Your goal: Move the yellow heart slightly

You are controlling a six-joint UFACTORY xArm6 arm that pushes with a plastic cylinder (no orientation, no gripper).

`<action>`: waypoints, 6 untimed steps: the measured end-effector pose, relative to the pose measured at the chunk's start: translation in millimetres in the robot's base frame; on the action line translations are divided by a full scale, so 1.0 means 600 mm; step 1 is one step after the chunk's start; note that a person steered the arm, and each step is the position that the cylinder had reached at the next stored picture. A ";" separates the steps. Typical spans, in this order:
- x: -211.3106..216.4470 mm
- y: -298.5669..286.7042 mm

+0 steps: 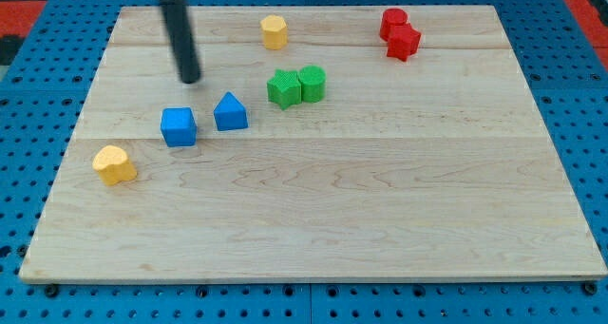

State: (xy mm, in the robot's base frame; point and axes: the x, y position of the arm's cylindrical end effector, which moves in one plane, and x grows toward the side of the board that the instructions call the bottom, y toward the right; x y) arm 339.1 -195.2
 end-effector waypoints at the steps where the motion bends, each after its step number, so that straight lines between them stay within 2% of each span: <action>1: 0.075 -0.113; 2: 0.202 -0.157; 3: 0.277 -0.173; 5: 0.268 -0.054; 6: 0.311 -0.073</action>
